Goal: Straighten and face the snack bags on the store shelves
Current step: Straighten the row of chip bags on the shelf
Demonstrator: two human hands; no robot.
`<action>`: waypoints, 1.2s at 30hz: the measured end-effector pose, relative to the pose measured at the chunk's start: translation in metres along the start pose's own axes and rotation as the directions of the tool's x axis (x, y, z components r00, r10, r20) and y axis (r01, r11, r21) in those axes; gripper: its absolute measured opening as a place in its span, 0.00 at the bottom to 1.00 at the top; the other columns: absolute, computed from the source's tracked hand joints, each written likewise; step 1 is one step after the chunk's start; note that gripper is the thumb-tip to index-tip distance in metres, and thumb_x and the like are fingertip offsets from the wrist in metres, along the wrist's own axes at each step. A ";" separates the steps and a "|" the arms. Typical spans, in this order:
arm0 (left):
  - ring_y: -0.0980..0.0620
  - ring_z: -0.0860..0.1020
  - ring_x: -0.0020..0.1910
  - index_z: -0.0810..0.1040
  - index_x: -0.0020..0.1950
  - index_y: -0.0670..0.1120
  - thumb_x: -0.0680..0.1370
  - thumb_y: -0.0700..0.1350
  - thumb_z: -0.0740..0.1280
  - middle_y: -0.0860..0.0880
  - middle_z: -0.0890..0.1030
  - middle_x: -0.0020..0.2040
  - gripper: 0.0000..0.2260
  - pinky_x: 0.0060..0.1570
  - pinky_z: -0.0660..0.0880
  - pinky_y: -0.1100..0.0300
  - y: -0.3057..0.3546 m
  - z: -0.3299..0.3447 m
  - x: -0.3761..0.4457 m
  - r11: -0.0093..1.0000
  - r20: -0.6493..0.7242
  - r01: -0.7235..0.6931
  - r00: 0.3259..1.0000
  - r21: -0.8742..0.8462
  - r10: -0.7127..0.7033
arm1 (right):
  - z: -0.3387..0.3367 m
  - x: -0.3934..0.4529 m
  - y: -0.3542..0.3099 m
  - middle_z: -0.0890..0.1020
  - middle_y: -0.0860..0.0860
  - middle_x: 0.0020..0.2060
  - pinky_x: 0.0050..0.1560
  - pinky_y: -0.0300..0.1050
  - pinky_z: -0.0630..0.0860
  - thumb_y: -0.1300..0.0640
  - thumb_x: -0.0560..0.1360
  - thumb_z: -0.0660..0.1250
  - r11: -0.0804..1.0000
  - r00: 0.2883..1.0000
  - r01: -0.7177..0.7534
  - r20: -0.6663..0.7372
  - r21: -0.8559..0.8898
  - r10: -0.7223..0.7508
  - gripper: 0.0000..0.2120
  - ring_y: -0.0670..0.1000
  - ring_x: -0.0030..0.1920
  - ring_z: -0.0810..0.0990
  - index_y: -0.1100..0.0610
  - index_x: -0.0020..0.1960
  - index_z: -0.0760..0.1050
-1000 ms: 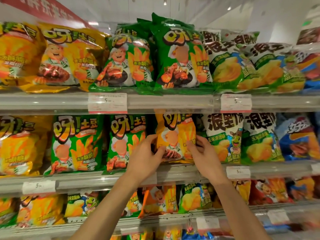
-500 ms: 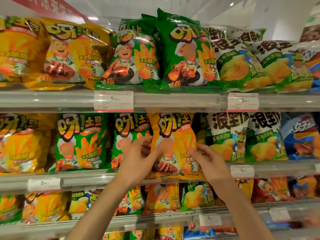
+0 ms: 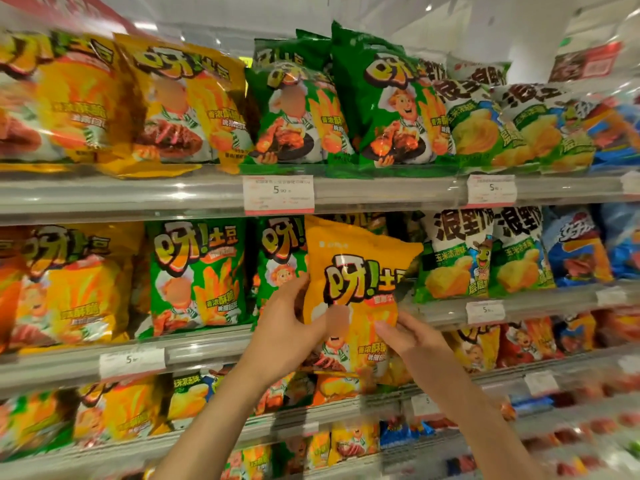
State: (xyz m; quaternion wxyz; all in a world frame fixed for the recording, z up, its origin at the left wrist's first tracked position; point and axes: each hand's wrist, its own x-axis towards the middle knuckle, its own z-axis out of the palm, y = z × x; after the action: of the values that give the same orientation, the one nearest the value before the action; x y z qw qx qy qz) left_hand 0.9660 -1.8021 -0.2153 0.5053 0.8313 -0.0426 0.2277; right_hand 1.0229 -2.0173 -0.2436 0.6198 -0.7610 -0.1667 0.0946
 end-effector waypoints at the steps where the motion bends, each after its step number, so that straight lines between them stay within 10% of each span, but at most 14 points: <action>1: 0.75 0.78 0.50 0.70 0.52 0.83 0.75 0.56 0.76 0.78 0.78 0.50 0.22 0.43 0.72 0.78 -0.004 -0.007 -0.006 1.000 0.004 -0.011 1.000 0.000 0.011 | 0.009 -0.005 -0.002 0.85 0.34 0.45 0.48 0.37 0.72 0.35 0.69 0.69 1.000 1.000 -0.007 -0.006 -0.012 0.007 0.18 0.35 0.46 0.83 0.41 0.54 0.82; 5: 0.79 0.69 0.59 0.66 0.60 0.77 0.69 0.69 0.73 0.77 0.70 0.59 0.24 0.57 0.68 0.73 -0.021 -0.044 -0.035 0.999 -0.026 0.033 0.999 0.034 -0.032 | 0.050 -0.020 -0.007 0.83 0.26 0.41 0.41 0.26 0.73 0.36 0.68 0.70 1.000 1.000 0.011 -0.013 -0.024 -0.011 0.10 0.26 0.44 0.78 0.26 0.50 0.78; 9: 0.78 0.65 0.60 0.63 0.71 0.68 0.64 0.77 0.69 0.81 0.61 0.61 0.39 0.60 0.63 0.71 -0.036 -0.087 -0.063 0.996 -0.122 0.066 0.991 0.066 -0.058 | 0.099 -0.020 -0.010 0.81 0.32 0.31 0.39 0.22 0.72 0.50 0.78 0.73 0.998 0.998 0.070 -0.004 0.009 -0.070 0.11 0.32 0.39 0.81 0.42 0.59 0.78; 14: 0.78 0.70 0.59 0.64 0.77 0.63 0.68 0.69 0.73 0.80 0.68 0.60 0.40 0.56 0.70 0.68 -0.047 -0.146 -0.088 0.989 -0.209 0.123 0.972 0.082 -0.104 | 0.169 -0.015 -0.029 0.83 0.50 0.63 0.69 0.53 0.75 0.39 0.70 0.74 0.989 0.993 0.102 0.055 0.110 -0.109 0.36 0.52 0.68 0.78 0.52 0.74 0.72; 17: 0.85 0.67 0.54 0.64 0.71 0.66 0.68 0.68 0.73 0.87 0.68 0.53 0.35 0.51 0.68 0.71 -0.054 -0.176 -0.100 0.986 -0.298 0.152 0.946 0.063 -0.127 | 0.200 -0.007 -0.041 0.80 0.44 0.64 0.63 0.39 0.77 0.34 0.69 0.70 0.991 0.986 0.123 0.108 0.057 -0.128 0.31 0.41 0.64 0.79 0.44 0.69 0.72; 21: 0.65 0.69 0.66 0.64 0.77 0.62 0.67 0.69 0.74 0.72 0.70 0.66 0.41 0.60 0.71 0.58 -0.066 -0.210 -0.112 0.978 -0.396 0.208 0.900 0.030 -0.179 | 0.216 0.022 -0.053 0.76 0.43 0.67 0.51 0.25 0.74 0.38 0.78 0.67 0.975 0.978 0.208 0.024 -0.079 -0.207 0.21 0.31 0.59 0.77 0.42 0.69 0.72; 25: 0.55 0.67 0.74 0.63 0.78 0.61 0.67 0.69 0.74 0.62 0.68 0.74 0.43 0.63 0.70 0.53 -0.079 -0.230 -0.122 0.961 -0.443 0.268 0.872 0.071 -0.210 | 0.232 0.059 -0.059 0.64 0.53 0.80 0.75 0.52 0.67 0.35 0.80 0.62 0.937 0.980 0.155 -0.070 -0.313 -0.185 0.38 0.53 0.77 0.67 0.54 0.83 0.56; 28: 0.52 0.68 0.75 0.63 0.78 0.61 0.68 0.69 0.74 0.58 0.70 0.76 0.42 0.65 0.72 0.50 -0.087 -0.236 -0.125 0.958 -0.461 0.281 0.859 0.056 -0.225 | 0.246 0.074 -0.060 0.60 0.53 0.82 0.76 0.53 0.63 0.31 0.78 0.60 0.935 0.994 0.084 -0.030 -0.346 -0.101 0.47 0.57 0.80 0.62 0.55 0.84 0.45; 36: 0.50 0.70 0.74 0.64 0.79 0.59 0.69 0.69 0.73 0.55 0.72 0.75 0.42 0.64 0.71 0.50 -0.089 -0.247 -0.126 0.953 -0.527 0.302 0.816 0.039 -0.237 | 0.254 0.080 -0.062 0.66 0.52 0.77 0.72 0.53 0.68 0.26 0.70 0.68 0.950 0.963 0.179 -0.151 -0.256 -0.222 0.50 0.53 0.76 0.67 0.51 0.82 0.57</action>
State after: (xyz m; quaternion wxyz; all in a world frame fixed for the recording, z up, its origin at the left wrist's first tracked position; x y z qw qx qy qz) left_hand 0.7977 -1.5666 -0.2467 0.4740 0.7662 0.2265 0.3701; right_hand 0.9993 -1.7454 -0.2324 0.5422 -0.8146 -0.1977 -0.0583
